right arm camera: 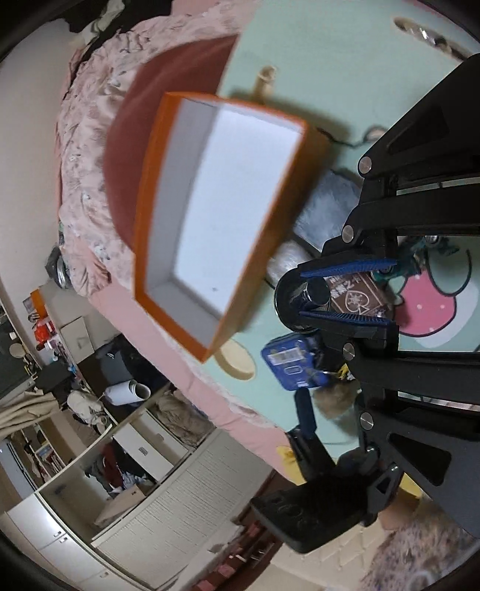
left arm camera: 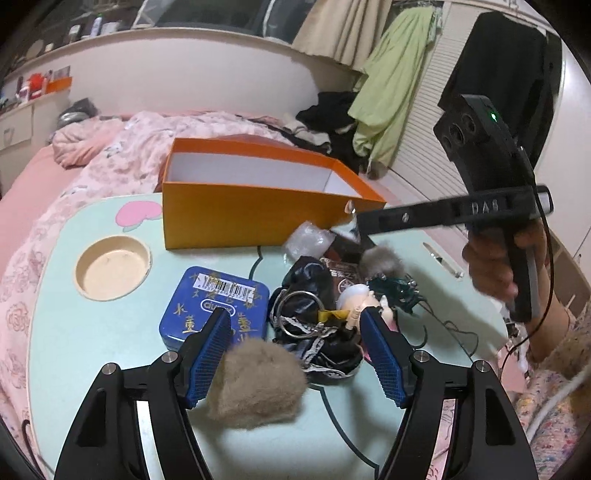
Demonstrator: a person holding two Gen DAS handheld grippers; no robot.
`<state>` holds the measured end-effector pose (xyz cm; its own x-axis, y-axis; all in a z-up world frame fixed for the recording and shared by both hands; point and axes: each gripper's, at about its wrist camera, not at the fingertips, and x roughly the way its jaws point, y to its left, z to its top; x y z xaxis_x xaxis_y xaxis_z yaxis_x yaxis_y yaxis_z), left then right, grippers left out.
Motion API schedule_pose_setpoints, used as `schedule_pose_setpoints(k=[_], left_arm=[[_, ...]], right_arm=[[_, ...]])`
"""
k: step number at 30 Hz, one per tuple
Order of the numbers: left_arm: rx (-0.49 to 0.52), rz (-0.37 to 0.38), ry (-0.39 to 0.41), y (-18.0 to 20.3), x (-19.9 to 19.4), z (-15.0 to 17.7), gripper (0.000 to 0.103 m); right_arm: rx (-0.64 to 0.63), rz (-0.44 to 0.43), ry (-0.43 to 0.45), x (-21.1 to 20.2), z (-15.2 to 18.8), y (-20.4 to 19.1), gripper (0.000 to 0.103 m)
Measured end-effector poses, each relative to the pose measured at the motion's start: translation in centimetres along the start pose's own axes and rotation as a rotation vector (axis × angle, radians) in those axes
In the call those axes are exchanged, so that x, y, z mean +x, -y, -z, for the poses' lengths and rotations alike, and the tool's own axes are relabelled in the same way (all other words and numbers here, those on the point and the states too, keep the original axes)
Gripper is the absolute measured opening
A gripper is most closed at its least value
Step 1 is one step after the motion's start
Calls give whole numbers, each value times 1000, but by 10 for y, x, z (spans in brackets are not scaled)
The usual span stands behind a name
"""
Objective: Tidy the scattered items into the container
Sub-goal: 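Lower the beige ball with the left tool while the right tool lifts the metal cap out, then move the left tool down over the beige fluffy ball and close on it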
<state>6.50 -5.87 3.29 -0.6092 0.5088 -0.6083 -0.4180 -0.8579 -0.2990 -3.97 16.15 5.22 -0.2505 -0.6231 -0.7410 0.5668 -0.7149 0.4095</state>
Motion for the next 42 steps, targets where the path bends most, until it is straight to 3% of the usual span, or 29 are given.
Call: schedule_pose_setpoints(k=[4,5,8,9,13,18,29,32,36,42], left_arm=[[-21,11,46,-5,-8,-9,72],[-38,15,58,-8,-10,-13,72],[-84,4,78,-20,-11,-24,72],[-94,-7,83,-23,-10,-27,72],[-126,-29,94,-35,-8,-37,75],[-162,-39,86,-44,0,-39,75],[-163,-51,63,-15,-11,-9,85],[-149,-86,59,-2,-17,3,86],[-115,-156,13,15,-15,21,87],[-94,-274,-63,21,-5,38,87]], right_arm=[[-11,-7,25,8,7,0,21],[-8,-22,34,8,7,2,26],[39,-50,65,1,10,9,54],[72,-54,95,-4,11,14,58],[168,-87,182,-28,20,38,58],[164,150,282,-54,35,45,58],[146,285,283,-50,75,7,58],[159,295,302,-48,90,-4,60],[131,382,310,-43,105,-21,62],[125,492,248,-29,119,-32,62]])
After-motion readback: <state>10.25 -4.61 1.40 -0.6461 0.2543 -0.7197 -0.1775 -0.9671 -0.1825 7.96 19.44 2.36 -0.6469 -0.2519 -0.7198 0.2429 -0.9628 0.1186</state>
